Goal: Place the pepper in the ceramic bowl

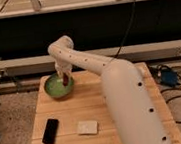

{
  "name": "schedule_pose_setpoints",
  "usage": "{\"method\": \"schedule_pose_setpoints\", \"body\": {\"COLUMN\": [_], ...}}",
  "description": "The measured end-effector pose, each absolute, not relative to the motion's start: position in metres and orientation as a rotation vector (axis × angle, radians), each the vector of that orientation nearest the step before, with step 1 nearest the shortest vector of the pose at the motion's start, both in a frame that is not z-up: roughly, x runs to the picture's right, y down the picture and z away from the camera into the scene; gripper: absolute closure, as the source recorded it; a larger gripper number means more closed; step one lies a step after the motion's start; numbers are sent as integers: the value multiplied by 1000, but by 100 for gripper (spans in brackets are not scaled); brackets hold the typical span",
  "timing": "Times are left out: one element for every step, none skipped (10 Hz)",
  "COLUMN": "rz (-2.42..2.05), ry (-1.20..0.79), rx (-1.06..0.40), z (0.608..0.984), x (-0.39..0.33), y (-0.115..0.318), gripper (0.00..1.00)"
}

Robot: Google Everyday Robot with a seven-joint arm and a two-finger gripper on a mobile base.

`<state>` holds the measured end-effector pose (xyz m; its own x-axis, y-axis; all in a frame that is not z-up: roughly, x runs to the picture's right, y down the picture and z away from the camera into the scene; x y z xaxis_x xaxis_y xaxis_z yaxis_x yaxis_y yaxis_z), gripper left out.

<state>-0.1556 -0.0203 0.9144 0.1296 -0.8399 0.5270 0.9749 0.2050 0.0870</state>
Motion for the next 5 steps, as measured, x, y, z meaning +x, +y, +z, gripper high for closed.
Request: {"method": "schedule_pose_setpoints", "body": {"rz": [-1352,-1355,-1356,-1355,-1349], "ry": [-528,-529,-530,-534,-546], "rx": [-297,-282,-273,-261,-242], "z": [915,916,917,917,916], "x": [-160,-164,-166,-169,-173], "y": [-20,-21,-21,-21,-21], "gripper": [37,37,37,37,37]}}
